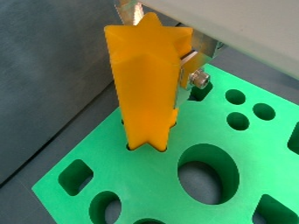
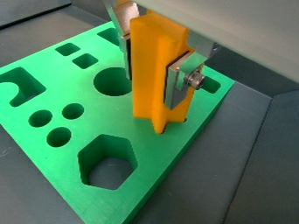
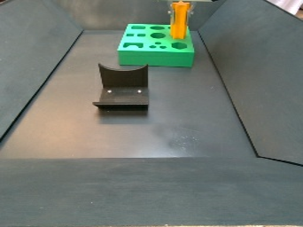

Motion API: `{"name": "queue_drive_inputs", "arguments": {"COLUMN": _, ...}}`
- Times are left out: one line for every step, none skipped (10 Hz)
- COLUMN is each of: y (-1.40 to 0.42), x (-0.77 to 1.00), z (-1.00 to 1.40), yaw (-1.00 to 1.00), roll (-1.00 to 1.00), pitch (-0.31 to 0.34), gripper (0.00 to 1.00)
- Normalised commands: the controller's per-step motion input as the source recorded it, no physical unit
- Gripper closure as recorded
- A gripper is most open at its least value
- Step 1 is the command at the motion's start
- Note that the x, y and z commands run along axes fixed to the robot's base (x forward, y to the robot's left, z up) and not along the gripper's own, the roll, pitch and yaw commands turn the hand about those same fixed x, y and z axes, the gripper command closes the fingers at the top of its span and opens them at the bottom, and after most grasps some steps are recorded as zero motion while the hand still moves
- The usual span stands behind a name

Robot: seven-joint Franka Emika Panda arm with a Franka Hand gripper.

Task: Pick up the star object. Move up. Move to above the board. Insert the star object.
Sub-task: Insert the star object.

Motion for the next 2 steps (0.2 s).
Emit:
{"name": "queue_drive_inputs", "arguments": {"y": 0.00, "x": 0.00, "z": -0.15, "yaw": 0.00, "roll": 0.01, "pitch": 0.000, "gripper": 1.00}}
{"name": "queue_drive_inputs", "arguments": {"y": 0.00, "x": 0.00, "z": 0.00, "yaw": 0.00, "roll": 0.00, "pitch": 0.000, "gripper": 1.00}}
